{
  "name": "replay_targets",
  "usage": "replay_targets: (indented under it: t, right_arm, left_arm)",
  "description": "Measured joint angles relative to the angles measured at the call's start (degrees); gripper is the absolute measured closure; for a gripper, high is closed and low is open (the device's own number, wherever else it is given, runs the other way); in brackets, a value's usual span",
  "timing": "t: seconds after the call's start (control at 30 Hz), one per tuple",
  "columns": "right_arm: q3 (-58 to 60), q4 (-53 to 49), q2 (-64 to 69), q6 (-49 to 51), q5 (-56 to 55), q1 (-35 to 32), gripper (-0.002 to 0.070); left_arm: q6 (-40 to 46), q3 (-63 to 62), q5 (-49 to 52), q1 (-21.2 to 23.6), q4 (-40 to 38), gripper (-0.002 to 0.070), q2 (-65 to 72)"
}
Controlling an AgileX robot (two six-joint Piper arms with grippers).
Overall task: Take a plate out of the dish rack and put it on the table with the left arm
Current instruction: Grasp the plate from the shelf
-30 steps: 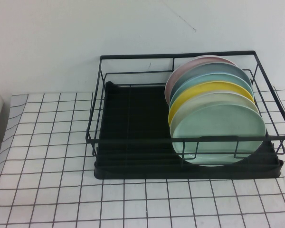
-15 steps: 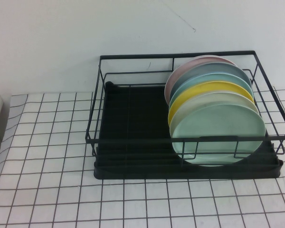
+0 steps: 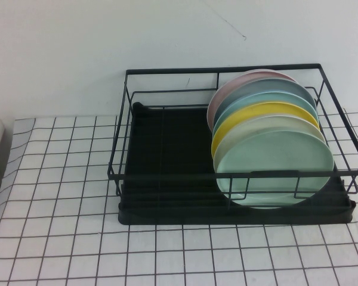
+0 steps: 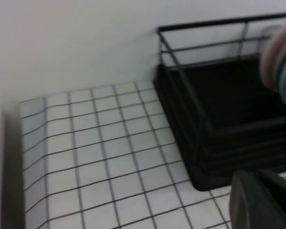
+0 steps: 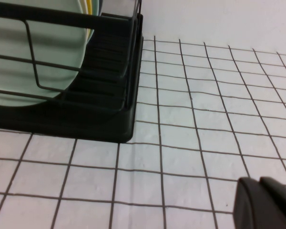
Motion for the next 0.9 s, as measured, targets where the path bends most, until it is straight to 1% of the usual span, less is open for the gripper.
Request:
replay_targets:
  t: [0.07, 0.17, 0.3, 0.37, 0.5, 0.57, 0.6, 0.7, 0.8, 0.87, 0.9]
  right_arm:
    - [0.0, 0.0, 0.0, 0.0, 0.0, 0.0, 0.068]
    - [0.0, 0.0, 0.0, 0.0, 0.0, 0.0, 0.068]
    - [0.0, 0.0, 0.0, 0.0, 0.0, 0.0, 0.068]
    - [0.0, 0.0, 0.0, 0.0, 0.0, 0.0, 0.068]
    - [0.0, 0.0, 0.0, 0.0, 0.0, 0.0, 0.068]
    - [0.0, 0.0, 0.0, 0.0, 0.0, 0.0, 0.068]
    - [0.0, 0.0, 0.0, 0.0, 0.0, 0.0, 0.068]
    - [0.0, 0.0, 0.0, 0.0, 0.0, 0.0, 0.068]
    - [0.0, 0.0, 0.0, 0.0, 0.0, 0.0, 0.068]
    - [0.0, 0.0, 0.0, 0.0, 0.0, 0.0, 0.068]
    - [0.0, 0.0, 0.0, 0.0, 0.0, 0.0, 0.068]
  left_arm:
    - [8.83, -3.62, 2.86, 0.0, -6.51, 0.0678, 5.87]
    - [21.98, -7.12, 4.17, 0.0, -15.6, 0.0678, 14.03]
    - [40.84, -9.23, 4.26, 0.0, -28.38, 0.0678, 23.29]
    - [51.71, -10.02, 4.98, 0.0, -36.26, 0.0678, 27.93]
    - [69.83, -11.76, 6.45, -0.65, -49.58, 0.0678, 36.13]
    - [75.59, -13.23, 6.08, -2.81, -53.19, 0.0673, 40.09]
    - [77.12, -13.93, 5.11, -4.12, -53.92, 0.0665, 41.82]
    - [81.2, -16.57, 1.14, -10.26, -54.83, 0.062, 47.43]
    - [83.16, -19.22, -5.15, -16.96, -54.88, 0.0523, 51.85]
    - [84.77, -20.97, -8.81, -21.18, -54.97, 0.0417, 54.8]
    - [85.57, -21.68, -9.81, -23.03, -54.97, 0.0375, 55.99]
